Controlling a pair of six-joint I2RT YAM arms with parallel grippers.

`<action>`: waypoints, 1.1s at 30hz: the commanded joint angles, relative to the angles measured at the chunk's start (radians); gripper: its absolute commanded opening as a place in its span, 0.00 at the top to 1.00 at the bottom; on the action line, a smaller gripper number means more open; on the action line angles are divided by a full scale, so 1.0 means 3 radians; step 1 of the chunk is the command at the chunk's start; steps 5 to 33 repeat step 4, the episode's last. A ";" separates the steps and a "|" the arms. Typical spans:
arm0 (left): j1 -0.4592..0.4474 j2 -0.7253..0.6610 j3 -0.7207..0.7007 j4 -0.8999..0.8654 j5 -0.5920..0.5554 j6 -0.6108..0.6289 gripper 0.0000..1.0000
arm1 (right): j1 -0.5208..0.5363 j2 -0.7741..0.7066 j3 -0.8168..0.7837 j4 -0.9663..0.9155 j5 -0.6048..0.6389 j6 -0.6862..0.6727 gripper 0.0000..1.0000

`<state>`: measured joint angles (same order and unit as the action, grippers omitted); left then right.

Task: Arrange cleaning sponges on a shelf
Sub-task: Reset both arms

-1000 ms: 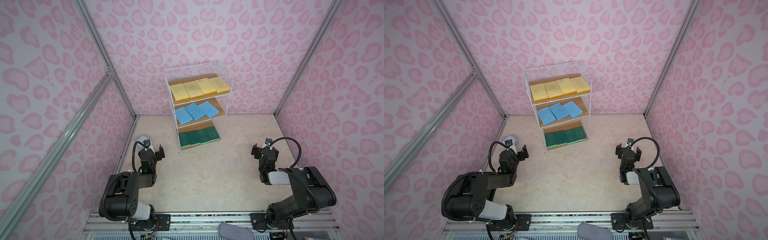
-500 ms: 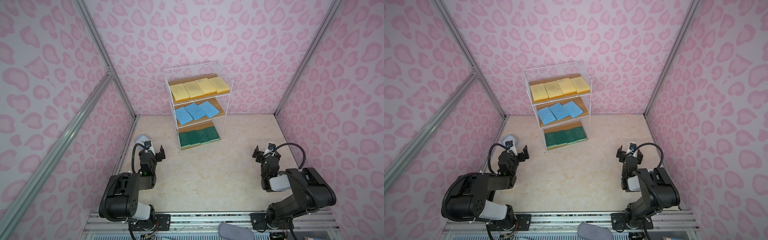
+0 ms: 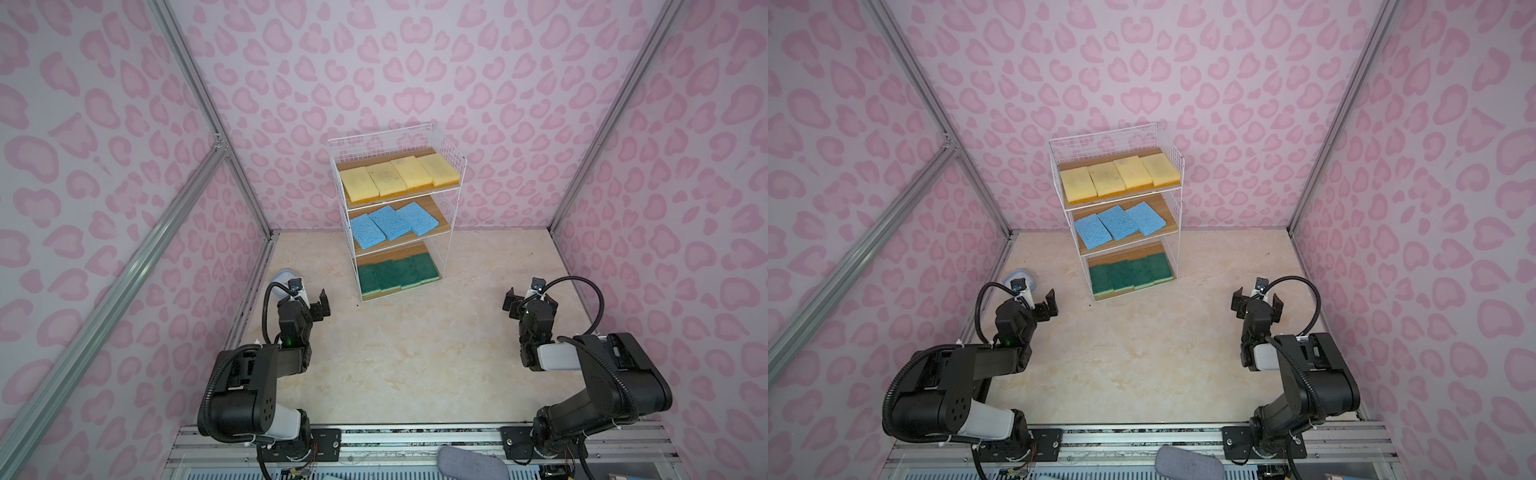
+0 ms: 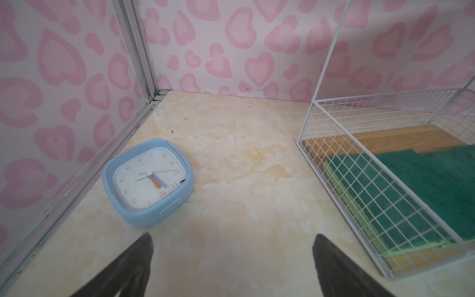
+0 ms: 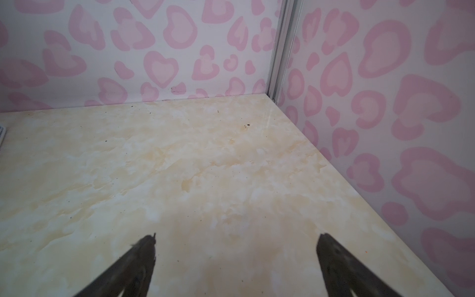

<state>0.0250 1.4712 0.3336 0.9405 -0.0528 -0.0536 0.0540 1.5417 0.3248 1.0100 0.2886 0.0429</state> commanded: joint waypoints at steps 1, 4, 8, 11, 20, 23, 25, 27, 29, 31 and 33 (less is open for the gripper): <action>-0.0001 0.0021 0.0049 0.0021 0.0000 0.0013 0.02 | 0.0004 -0.0004 0.0014 -0.0055 0.0050 0.0020 0.01; 0.0003 -0.0007 0.0007 0.0068 0.0001 0.0010 0.02 | 0.0000 -0.0020 0.0013 -0.0068 0.0049 0.0025 0.02; 0.0003 -0.0007 0.0007 0.0068 0.0001 0.0010 0.02 | 0.0000 -0.0020 0.0013 -0.0068 0.0049 0.0025 0.02; 0.0003 -0.0007 0.0007 0.0068 0.0001 0.0010 0.02 | 0.0000 -0.0020 0.0013 -0.0068 0.0049 0.0025 0.02; 0.0003 -0.0007 0.0007 0.0068 0.0001 0.0010 0.02 | 0.0000 -0.0020 0.0013 -0.0068 0.0049 0.0025 0.02; 0.0003 -0.0007 0.0007 0.0068 0.0001 0.0010 0.02 | 0.0000 -0.0020 0.0013 -0.0068 0.0049 0.0025 0.02; 0.0003 -0.0007 0.0007 0.0068 0.0001 0.0010 0.02 | 0.0000 -0.0020 0.0013 -0.0068 0.0049 0.0025 0.02; 0.0003 -0.0007 0.0007 0.0068 0.0001 0.0010 0.02 | 0.0000 -0.0020 0.0013 -0.0068 0.0049 0.0025 0.02; 0.0003 -0.0007 0.0007 0.0068 0.0001 0.0010 0.02 | 0.0000 -0.0020 0.0013 -0.0068 0.0049 0.0025 0.02; 0.0003 -0.0007 0.0007 0.0068 0.0001 0.0010 0.02 | 0.0000 -0.0020 0.0013 -0.0068 0.0049 0.0025 0.02; 0.0003 -0.0007 0.0007 0.0068 0.0001 0.0010 0.02 | 0.0000 -0.0020 0.0013 -0.0068 0.0049 0.0025 0.02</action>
